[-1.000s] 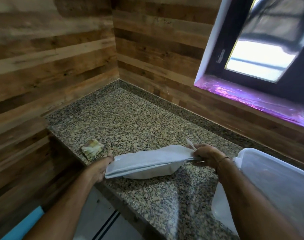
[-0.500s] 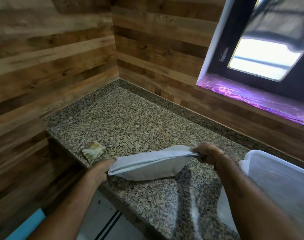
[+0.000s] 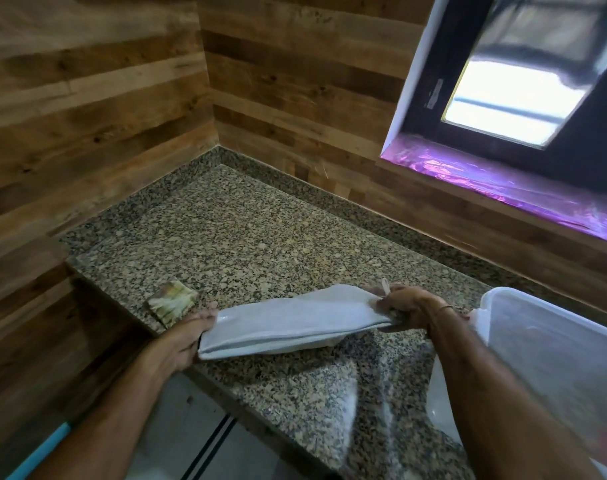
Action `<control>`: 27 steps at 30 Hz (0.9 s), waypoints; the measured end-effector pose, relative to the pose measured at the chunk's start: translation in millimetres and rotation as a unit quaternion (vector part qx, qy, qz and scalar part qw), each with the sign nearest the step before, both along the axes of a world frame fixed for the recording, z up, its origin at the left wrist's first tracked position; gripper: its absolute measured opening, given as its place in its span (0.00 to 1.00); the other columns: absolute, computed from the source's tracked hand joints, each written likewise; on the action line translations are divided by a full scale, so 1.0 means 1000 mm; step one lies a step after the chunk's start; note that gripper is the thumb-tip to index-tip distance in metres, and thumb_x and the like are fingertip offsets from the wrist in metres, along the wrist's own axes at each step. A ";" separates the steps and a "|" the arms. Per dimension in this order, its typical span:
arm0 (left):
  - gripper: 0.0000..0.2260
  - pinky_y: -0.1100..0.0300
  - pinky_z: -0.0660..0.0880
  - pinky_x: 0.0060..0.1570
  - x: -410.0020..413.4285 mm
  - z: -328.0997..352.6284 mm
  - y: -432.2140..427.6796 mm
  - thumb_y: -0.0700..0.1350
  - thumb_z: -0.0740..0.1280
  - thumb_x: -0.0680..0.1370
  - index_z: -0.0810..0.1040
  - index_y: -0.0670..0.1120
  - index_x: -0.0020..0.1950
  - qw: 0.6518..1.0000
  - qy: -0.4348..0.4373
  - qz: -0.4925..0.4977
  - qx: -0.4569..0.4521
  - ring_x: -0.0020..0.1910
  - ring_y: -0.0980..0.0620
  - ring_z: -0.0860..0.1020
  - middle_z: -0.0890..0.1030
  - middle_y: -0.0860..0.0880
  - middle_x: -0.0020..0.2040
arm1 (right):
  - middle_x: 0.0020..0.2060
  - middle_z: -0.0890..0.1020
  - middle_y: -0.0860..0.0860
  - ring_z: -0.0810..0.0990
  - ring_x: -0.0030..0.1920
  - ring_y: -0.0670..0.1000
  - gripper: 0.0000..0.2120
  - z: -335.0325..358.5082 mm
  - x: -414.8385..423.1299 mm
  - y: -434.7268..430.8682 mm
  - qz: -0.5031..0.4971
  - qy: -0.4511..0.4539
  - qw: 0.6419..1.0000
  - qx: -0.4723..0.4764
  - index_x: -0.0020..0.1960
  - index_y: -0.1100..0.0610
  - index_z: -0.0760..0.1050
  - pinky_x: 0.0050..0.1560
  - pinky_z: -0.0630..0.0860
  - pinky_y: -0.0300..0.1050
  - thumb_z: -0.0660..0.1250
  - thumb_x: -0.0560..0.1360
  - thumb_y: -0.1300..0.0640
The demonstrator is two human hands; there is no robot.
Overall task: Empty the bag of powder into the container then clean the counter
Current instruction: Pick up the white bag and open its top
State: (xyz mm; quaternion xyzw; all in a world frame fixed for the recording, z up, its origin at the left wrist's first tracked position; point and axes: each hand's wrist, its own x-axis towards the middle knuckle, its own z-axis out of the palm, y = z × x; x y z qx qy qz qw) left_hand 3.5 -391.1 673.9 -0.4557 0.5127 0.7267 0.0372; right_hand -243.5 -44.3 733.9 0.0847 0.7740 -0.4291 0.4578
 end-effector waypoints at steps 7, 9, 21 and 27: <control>0.09 0.53 0.79 0.38 -0.007 -0.012 0.001 0.41 0.66 0.83 0.76 0.36 0.60 0.999 -0.018 0.025 -0.023 0.46 0.43 0.80 0.81 0.34 0.60 | 0.33 0.79 0.52 0.76 0.23 0.46 0.14 -0.015 -0.012 -0.019 0.001 0.067 0.995 0.069 0.45 0.58 0.76 0.23 0.73 0.36 0.69 0.80 0.47; 0.09 0.57 0.79 0.35 -0.003 -0.014 0.001 0.41 0.65 0.84 0.77 0.38 0.60 0.999 0.007 0.035 -0.041 0.43 0.44 0.80 0.82 0.37 0.57 | 0.35 0.78 0.53 0.73 0.25 0.46 0.09 -0.018 -0.016 -0.019 -0.017 0.101 0.994 0.045 0.46 0.58 0.75 0.21 0.69 0.36 0.70 0.80 0.53; 0.31 0.44 0.82 0.55 -0.019 -0.001 0.001 0.66 0.59 0.79 0.79 0.41 0.65 0.978 -0.034 -0.189 0.086 0.58 0.36 0.83 0.84 0.34 0.59 | 0.41 0.85 0.58 0.84 0.36 0.55 0.30 -0.014 -0.024 -0.037 0.106 -0.124 0.986 -0.023 0.63 0.63 0.77 0.34 0.83 0.49 0.62 0.80 0.37; 0.21 0.56 0.80 0.30 -0.035 -0.014 0.004 0.59 0.61 0.82 0.81 0.41 0.52 0.980 -0.100 -0.173 -0.004 0.35 0.46 0.83 0.85 0.42 0.40 | 0.54 0.85 0.65 0.84 0.56 0.65 0.40 -0.061 -0.032 -0.053 0.143 -0.066 0.986 0.058 0.62 0.65 0.80 0.64 0.78 0.66 0.76 0.67 0.32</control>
